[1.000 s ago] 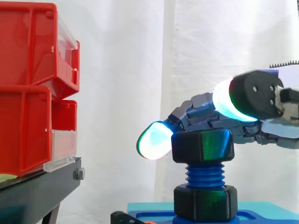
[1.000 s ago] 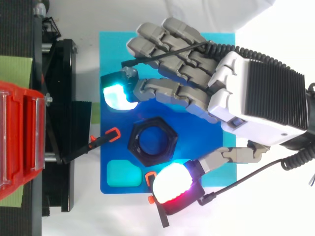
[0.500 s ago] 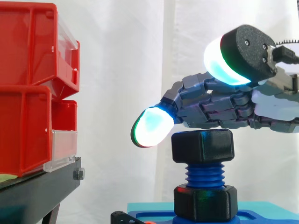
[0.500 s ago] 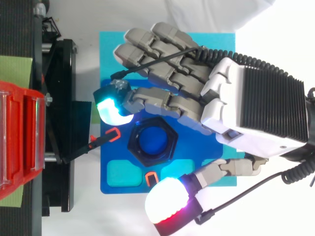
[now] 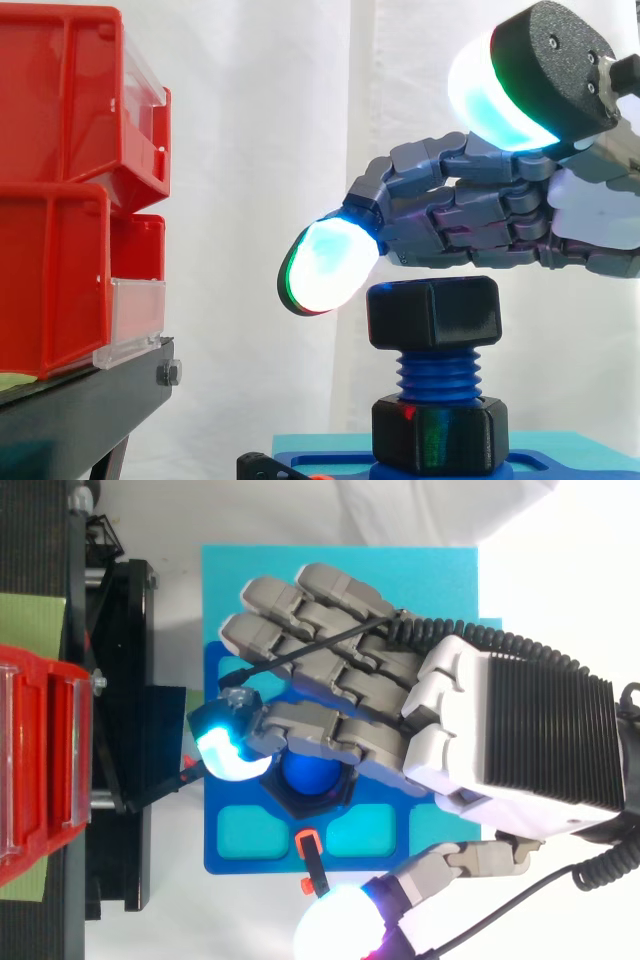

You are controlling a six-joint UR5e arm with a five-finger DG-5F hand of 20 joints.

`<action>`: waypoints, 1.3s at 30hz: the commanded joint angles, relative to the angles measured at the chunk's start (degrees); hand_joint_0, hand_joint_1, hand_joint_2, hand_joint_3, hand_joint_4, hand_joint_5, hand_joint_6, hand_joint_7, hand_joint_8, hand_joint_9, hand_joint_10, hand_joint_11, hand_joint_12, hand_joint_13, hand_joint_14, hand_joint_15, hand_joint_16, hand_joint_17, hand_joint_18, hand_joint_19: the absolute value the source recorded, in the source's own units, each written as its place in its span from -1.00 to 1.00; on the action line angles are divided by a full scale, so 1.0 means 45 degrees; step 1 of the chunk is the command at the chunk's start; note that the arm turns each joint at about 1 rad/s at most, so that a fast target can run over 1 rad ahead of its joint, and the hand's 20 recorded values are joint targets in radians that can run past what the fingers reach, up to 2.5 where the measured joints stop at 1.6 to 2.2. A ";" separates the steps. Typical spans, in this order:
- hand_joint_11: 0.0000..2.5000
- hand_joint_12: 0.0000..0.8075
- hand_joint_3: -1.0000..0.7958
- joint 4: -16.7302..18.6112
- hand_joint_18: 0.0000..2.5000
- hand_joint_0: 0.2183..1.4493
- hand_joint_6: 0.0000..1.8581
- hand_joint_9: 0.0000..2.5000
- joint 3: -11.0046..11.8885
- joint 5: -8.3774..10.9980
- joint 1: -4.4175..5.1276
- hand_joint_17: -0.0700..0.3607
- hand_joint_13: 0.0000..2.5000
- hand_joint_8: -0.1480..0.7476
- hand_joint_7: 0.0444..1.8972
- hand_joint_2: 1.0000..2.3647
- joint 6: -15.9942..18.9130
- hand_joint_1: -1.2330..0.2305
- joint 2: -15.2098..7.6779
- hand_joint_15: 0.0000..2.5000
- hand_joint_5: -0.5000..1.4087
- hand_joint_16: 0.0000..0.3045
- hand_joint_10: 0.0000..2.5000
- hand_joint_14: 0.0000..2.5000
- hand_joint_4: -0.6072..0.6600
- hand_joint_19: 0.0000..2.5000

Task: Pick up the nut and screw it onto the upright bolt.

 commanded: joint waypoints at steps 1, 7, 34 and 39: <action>-1.00 0.11 -0.44 -0.0017 -1.00 -0.76 -0.46 -0.82 0.0000 0.0000 0.0008 0.08 -0.90 0.06 -0.06 -1.00 0.0016 0.47 -0.0018 -1.00 -0.68 -0.53 -1.00 -1.00 0.41 -1.00; -1.00 0.10 -0.44 0.0003 -1.00 -0.74 -0.46 -0.77 0.0000 -0.0293 -0.0070 0.06 -0.86 0.08 -0.07 -1.00 -0.0003 0.43 0.0002 -1.00 -0.67 -0.54 -1.00 -1.00 0.42 -1.00; -1.00 -0.05 -0.44 -0.0036 -0.95 -0.69 -0.46 -0.64 0.0000 -0.1074 -0.0714 -0.20 -0.76 0.14 0.08 -1.00 -0.0003 0.37 -0.0018 -1.00 -0.62 -0.70 -1.00 -1.00 0.56 -1.00; -1.00 -0.09 -0.44 -0.0056 -0.93 -0.68 -0.46 -0.60 0.0000 -0.1270 -0.0890 -0.23 -0.74 0.14 0.11 -1.00 -0.0003 0.36 0.0002 -1.00 -0.61 -0.72 -1.00 -1.00 0.59 -1.00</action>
